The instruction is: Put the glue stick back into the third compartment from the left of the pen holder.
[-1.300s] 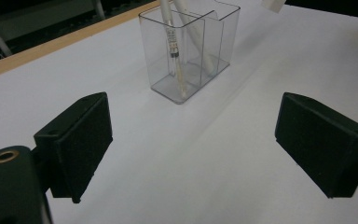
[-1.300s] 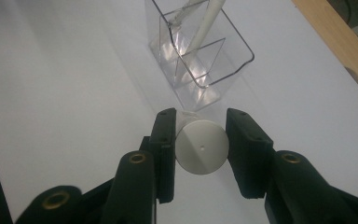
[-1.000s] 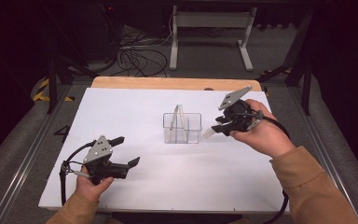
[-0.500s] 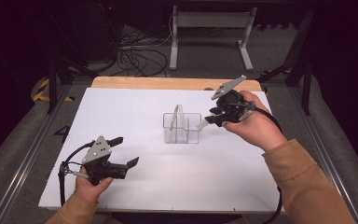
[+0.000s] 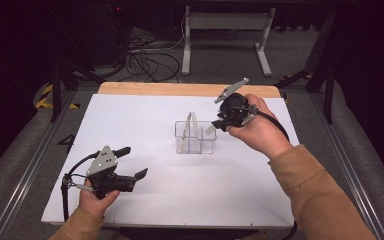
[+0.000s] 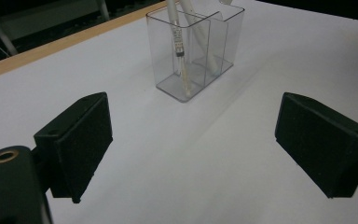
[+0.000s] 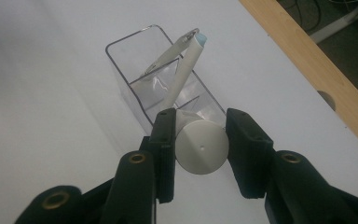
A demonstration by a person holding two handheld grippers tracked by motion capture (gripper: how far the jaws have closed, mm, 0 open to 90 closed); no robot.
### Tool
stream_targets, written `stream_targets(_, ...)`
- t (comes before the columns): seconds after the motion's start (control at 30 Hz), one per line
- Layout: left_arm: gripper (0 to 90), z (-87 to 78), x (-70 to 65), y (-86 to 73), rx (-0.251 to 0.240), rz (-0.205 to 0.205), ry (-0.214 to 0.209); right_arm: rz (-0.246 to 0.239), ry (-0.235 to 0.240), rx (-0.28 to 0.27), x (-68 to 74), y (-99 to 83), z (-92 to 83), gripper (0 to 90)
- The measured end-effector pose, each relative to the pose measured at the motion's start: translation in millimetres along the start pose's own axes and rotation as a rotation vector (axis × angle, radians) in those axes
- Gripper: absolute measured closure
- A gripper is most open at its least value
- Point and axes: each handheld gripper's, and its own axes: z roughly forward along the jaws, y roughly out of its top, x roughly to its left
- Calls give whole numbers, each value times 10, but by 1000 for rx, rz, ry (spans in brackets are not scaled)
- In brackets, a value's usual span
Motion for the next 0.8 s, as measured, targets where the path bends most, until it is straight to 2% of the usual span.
stream_targets(0.17, 117, -1, 4, -3, -1, 1, 1, -5, -24, 25, 17, 34, 91, 654)
stream_targets(0.4, 117, -10, 7, -9, -2, -1, 0, -1, -32, 54, 25, 55, 196, 653)
stream_targets(0.53, 117, -13, 8, -12, -1, -1, 1, -6, -11, 45, 25, 34, 263, 645)
stream_targets(0.57, 117, -15, 9, -12, -2, -1, 1, -10, -4, 40, 27, 26, 277, 603)
stream_targets(0.6, 117, -17, 8, -13, -1, -1, 2, -17, -2, 18, 26, 17, 292, 508)
stream_targets(0.63, 117, -18, 8, -13, -1, 0, 2, -15, -4, -6, 24, 8, 301, 464)
stream_targets(0.7, 117, -21, 7, -15, -1, -1, 3, -19, -11, -17, 14, -5, 287, 459)
stream_targets(0.8, 117, -26, 2, -17, -3, 0, 3, -21, -20, -59, 4, -23, 256, 398)
